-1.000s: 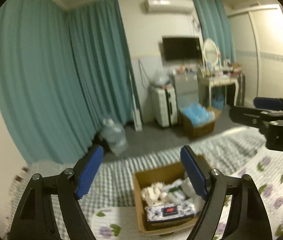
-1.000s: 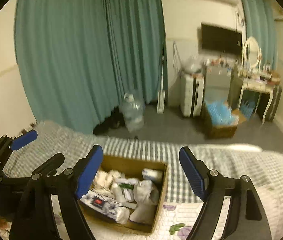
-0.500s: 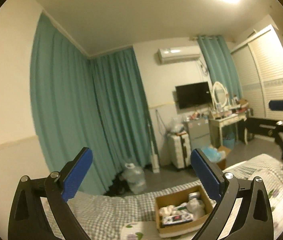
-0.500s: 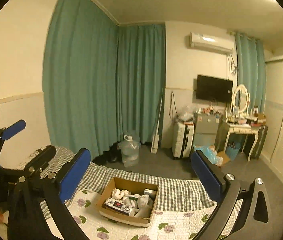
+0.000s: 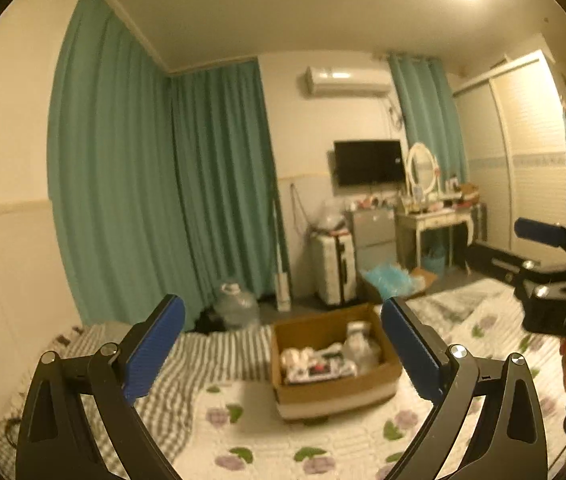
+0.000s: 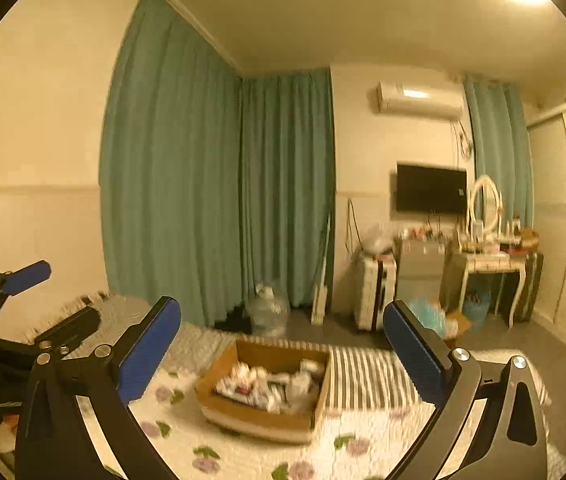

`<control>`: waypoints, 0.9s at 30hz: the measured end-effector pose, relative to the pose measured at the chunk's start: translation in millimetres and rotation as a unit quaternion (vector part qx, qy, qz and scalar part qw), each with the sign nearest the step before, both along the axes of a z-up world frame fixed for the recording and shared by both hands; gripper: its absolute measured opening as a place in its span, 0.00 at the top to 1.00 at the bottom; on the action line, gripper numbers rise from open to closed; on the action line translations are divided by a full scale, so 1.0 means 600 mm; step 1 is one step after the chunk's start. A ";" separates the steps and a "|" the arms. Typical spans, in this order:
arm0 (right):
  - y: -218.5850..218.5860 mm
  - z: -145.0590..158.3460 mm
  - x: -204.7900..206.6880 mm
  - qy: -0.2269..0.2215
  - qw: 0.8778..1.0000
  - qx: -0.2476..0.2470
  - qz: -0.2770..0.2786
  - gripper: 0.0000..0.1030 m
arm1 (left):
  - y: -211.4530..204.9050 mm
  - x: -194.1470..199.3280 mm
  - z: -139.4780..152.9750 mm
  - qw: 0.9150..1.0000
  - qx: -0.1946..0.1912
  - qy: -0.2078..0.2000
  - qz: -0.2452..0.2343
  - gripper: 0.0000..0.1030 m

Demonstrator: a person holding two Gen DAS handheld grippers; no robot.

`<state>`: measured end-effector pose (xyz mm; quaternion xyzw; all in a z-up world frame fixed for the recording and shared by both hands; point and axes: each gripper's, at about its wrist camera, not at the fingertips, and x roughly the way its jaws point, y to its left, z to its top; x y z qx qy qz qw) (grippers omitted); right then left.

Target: Organize soft objects

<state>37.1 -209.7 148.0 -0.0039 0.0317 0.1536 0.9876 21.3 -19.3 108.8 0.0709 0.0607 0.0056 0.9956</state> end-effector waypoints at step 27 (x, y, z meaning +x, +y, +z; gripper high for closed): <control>-0.013 -0.242 0.131 0.102 0.995 -0.002 -0.021 0.01 | 0.009 0.089 -0.160 0.995 -0.044 0.086 0.039 0.02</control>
